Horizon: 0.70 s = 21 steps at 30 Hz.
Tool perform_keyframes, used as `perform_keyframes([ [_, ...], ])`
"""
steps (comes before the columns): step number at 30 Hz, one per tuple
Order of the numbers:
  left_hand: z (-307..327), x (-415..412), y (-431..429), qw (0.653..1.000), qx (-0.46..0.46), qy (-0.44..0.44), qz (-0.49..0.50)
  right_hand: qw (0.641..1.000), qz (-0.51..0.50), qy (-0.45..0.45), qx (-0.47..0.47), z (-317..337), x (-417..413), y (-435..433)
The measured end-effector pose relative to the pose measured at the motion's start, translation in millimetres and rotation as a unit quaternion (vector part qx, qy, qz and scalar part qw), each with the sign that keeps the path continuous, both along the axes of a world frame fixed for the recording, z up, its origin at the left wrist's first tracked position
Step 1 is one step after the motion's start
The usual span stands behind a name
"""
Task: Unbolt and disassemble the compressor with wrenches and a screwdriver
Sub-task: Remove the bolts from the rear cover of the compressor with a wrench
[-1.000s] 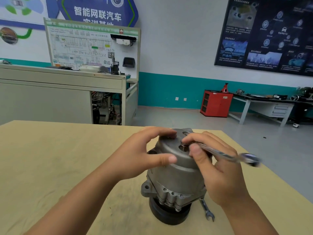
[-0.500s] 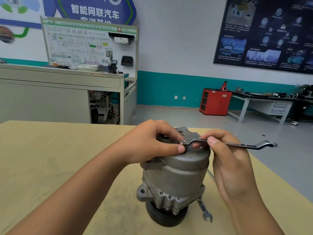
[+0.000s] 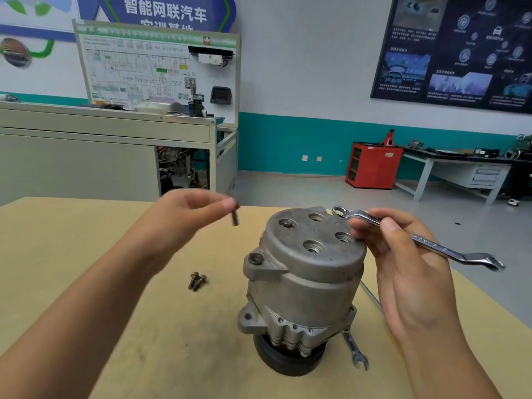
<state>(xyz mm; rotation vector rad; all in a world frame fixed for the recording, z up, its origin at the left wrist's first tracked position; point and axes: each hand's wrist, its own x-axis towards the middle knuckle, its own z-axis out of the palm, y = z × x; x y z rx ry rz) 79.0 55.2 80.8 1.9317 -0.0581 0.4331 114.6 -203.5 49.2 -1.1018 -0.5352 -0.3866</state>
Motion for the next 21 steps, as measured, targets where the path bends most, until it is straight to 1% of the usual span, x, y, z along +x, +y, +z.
perform_keyframes([
  [1,-12,1,17,0.996,0.04,0.041,0.068,1.0,0.002,0.001,0.001,0,0,0],
  [3,-45,6,49,0.964,0.152,0.133,0.175,1.0,0.004,0.003,0.002,0,-1,2],
  [4,-63,10,62,0.942,0.198,0.181,0.2,1.0,0.001,0.003,-0.002,1,-1,4],
  [5,-79,13,72,0.926,0.222,0.22,0.213,1.0,-0.004,0.003,-0.008,0,0,5],
  [7,-105,19,84,0.911,0.222,0.263,0.227,1.0,-0.018,0.005,-0.02,-1,0,7],
  [10,-125,27,88,0.902,0.228,0.264,0.256,0.999,-0.036,0.001,-0.037,-3,-2,8],
  [13,-134,36,85,0.903,0.228,0.243,0.269,0.997,-0.051,-0.005,-0.056,-1,-9,9],
  [16,-138,41,81,0.897,0.247,0.227,0.289,0.985,-0.113,-0.026,-0.126,5,-18,12],
  [19,-141,43,77,0.879,0.28,0.209,0.326,0.972,-0.138,-0.049,-0.182,13,-26,18],
  [21,-143,43,77,0.876,0.287,0.207,0.327,0.961,-0.156,-0.053,-0.223,19,-27,23],
])
